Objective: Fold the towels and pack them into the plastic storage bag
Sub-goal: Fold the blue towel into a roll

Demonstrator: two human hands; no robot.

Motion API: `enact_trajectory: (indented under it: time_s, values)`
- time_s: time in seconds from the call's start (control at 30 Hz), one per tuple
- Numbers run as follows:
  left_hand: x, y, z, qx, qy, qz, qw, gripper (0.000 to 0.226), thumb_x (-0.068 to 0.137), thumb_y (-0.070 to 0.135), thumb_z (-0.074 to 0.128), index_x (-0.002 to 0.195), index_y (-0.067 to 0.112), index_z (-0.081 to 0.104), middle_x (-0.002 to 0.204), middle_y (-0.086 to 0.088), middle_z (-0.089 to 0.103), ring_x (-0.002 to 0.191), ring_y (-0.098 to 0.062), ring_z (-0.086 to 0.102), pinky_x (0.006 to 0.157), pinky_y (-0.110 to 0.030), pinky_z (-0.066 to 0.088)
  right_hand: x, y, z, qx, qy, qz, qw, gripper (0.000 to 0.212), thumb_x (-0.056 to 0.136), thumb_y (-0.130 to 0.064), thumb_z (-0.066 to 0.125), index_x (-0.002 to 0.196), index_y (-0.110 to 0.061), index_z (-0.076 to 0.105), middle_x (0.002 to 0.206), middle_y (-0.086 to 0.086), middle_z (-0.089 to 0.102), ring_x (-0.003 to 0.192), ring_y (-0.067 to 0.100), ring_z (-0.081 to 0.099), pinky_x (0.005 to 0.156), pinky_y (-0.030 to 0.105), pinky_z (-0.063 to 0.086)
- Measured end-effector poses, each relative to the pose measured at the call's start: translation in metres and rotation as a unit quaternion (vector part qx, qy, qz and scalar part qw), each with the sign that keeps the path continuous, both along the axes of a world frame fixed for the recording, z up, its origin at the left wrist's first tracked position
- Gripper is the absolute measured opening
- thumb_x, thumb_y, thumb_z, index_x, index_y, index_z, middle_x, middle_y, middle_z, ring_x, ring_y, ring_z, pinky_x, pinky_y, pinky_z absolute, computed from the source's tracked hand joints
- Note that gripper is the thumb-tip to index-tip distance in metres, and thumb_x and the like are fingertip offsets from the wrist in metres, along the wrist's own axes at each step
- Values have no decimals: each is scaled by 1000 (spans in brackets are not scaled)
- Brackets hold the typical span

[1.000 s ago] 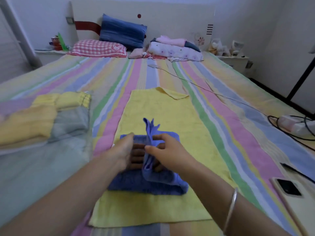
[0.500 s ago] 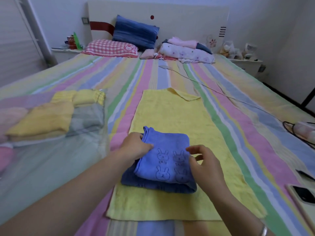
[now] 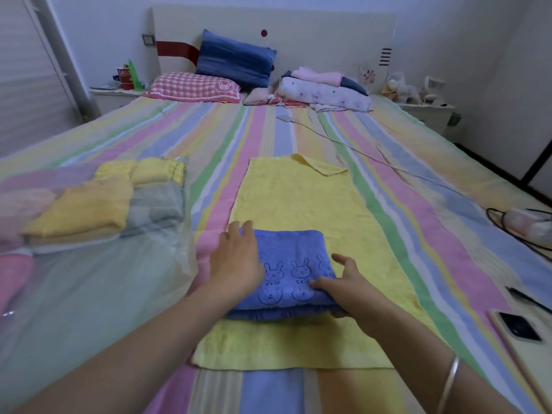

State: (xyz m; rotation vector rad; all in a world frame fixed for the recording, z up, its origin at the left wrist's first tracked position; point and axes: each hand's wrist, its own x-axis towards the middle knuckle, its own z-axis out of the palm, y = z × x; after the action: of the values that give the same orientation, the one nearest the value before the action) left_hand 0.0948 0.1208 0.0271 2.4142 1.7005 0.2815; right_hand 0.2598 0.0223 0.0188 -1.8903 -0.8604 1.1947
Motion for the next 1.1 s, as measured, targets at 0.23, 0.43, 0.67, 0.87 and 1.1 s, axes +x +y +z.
enact_trajectory:
  time_s: [0.23,0.43,0.67,0.87,1.1]
  values:
    - [58,-66,-33,-81,-27,-241,967,78,96,52,39,154,15,4,162,-2,5,149,-16,2,121,-37,1,67,-35,36,-47,-208,185,959,98,86,-10,57,143,-53,-9,89,17,62,51,23,53,45,29,44]
    - [68,-78,-60,-67,30,-239,968,123,54,91,-4,154,18,-9,161,1,-17,146,-14,-22,119,-46,-12,58,-35,26,-50,-364,304,879,66,89,-8,47,145,-40,32,134,0,52,102,8,57,83,12,41]
    - [20,-76,-10,16,-104,-192,976,48,82,32,34,121,18,58,127,-1,56,118,-23,53,98,-37,41,-31,-30,22,-57,-586,193,785,31,94,-31,42,122,-19,50,123,8,43,111,27,47,72,33,32]
    - [-43,-80,16,107,-90,-108,984,16,91,27,45,89,24,61,95,7,63,91,-19,62,77,-39,48,-97,-15,-22,-79,-697,192,686,43,95,-18,28,131,0,45,138,29,30,123,40,35,96,52,36]
    - [-117,-82,6,64,-163,-108,979,19,86,19,57,76,32,65,79,20,64,74,0,60,75,-34,51,-92,-15,-39,-62,-710,98,694,44,83,-10,33,118,-7,61,126,23,48,109,35,51,86,47,46]
